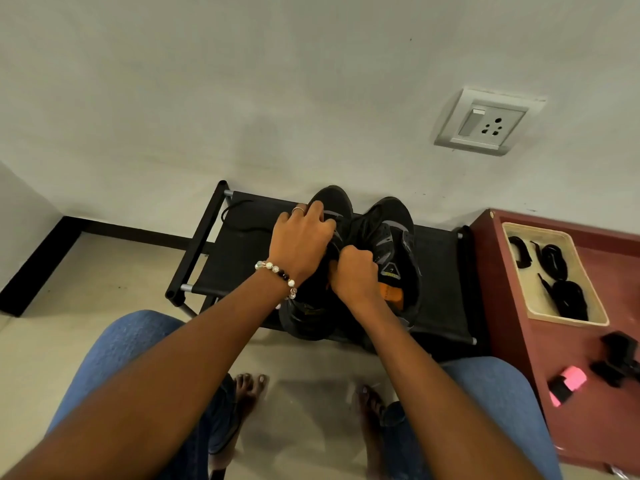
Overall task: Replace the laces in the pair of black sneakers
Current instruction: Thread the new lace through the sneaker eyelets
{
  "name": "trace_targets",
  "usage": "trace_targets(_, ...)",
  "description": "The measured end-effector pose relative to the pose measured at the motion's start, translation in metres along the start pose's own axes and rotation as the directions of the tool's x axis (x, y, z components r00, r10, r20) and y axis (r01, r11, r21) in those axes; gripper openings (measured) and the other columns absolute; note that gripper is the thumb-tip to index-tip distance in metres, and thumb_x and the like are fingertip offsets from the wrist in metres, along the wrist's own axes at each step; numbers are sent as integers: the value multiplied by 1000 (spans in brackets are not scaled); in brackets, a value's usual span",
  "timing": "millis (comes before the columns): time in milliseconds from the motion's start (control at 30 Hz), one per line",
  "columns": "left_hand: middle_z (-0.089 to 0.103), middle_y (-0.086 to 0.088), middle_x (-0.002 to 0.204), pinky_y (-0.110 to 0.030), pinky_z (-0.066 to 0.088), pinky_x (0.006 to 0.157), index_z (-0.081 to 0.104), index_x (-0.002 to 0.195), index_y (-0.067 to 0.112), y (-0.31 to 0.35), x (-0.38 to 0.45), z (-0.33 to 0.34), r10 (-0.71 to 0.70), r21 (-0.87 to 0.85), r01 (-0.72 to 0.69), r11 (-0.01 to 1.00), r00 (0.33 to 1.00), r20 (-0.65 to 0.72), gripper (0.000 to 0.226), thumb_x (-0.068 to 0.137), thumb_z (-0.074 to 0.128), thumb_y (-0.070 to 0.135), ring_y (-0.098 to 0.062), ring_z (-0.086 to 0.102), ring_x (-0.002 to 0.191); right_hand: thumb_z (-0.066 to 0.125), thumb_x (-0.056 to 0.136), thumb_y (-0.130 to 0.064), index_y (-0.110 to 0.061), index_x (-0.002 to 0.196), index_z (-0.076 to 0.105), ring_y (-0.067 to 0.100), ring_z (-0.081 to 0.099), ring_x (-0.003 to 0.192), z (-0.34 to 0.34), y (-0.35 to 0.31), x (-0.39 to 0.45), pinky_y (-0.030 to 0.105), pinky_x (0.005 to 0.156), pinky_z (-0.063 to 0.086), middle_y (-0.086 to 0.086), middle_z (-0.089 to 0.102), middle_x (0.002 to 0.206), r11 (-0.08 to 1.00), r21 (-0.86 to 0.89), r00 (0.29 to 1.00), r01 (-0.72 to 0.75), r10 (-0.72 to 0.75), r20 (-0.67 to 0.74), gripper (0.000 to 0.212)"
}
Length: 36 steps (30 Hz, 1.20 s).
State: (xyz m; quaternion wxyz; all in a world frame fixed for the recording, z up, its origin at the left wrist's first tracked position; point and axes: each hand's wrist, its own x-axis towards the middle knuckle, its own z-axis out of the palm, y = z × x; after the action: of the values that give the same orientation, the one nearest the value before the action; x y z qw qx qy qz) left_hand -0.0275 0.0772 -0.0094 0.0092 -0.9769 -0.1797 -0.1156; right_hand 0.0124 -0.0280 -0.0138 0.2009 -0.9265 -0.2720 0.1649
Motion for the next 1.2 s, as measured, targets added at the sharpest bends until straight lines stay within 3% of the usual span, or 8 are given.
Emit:
trace_targets(100, 58, -5, 100, -33, 39, 55, 63, 93, 15, 0, 2, 3, 25, -24, -25, 999, 1000, 5, 6, 88, 63, 20, -28, 60, 78, 43, 100, -18, -1, 90, 53, 43, 57, 95, 2, -1, -2, 39, 72, 42, 23, 60, 104, 998, 53, 1000, -31, 31, 3, 22)
trace_targets(233, 66, -1, 90, -28, 39, 68, 68, 90, 16, -6, 3, -1, -96, -293, 108, 950, 994, 55, 11, 87, 62, 25, -22, 61, 83, 43, 100, -18, 3, 100, 56, 44, 57, 101, 5, 0, -2, 37, 73, 40, 24, 59, 110, 995, 78, 998, -59, 59, -1, 24)
trace_targets(433, 73, -8, 86, -36, 61, 69, 70, 71, 16, -27, 7, -4, -533, -730, 647, 219, 706, 466, 9, 76, 76, 12, -20, 71, 76, 43, 99, -14, 7, 104, 57, 45, 58, 101, 8, -2, -2, 38, 72, 42, 25, 60, 110, 992, 101, 997, -81, 82, -10, 25)
trace_targets(567, 60, 0, 113, -45, 45, 98, 66, 109, 29, -32, 7, -13, -216, -449, 335, 828, 931, 295, 32, 78, 74, 23, -23, 55, 112, 44, 100, -14, 6, 100, 57, 43, 59, 96, 10, -1, -1, 34, 66, 36, 23, 61, 105, 989, 121, 996, -80, 84, -25, 24)
trace_targets(633, 53, 4, 122, -50, 33, 102, 63, 117, 35, -26, 5, -22, -29, -311, 118, 943, 960, 278, 36, 82, 68, 28, -23, 43, 121, 45, 99, -14, 5, 99, 58, 41, 60, 93, 12, 0, -1, 33, 64, 36, 22, 62, 103, 989, 128, 996, -78, 82, -32, 23)
trace_targets(933, 64, 1, 99, -41, 35, 94, 71, 94, 18, -10, 4, -14, 99, 25, -101, 995, 993, 69, 24, 95, 49, 29, -22, 57, 100, 45, 98, -13, 2, 89, 56, 39, 60, 85, 17, 1, 2, 32, 62, 36, 22, 63, 98, 979, 173, 991, -110, 121, -57, 20)
trace_targets(1133, 68, -7, 88, -40, 53, 73, 67, 84, 5, -35, 10, -17, -491, -474, 417, 775, 870, -38, 24, 92, 55, 24, -24, 63, 80, 45, 99, -16, 9, 105, 56, 45, 59, 96, 21, 3, 5, 35, 67, 37, 25, 61, 105, 975, 192, 990, -113, 128, -67, 28)
trace_targets(1200, 69, -8, 87, -41, 54, 73, 68, 86, 7, -48, 10, -14, -503, -443, 453, 774, 864, 4, 21, 91, 56, 23, -26, 65, 83, 45, 99, -16, 9, 104, 56, 44, 60, 95, 21, 3, 5, 35, 66, 38, 24, 62, 104, 974, 196, 989, -114, 130, -69, 28)
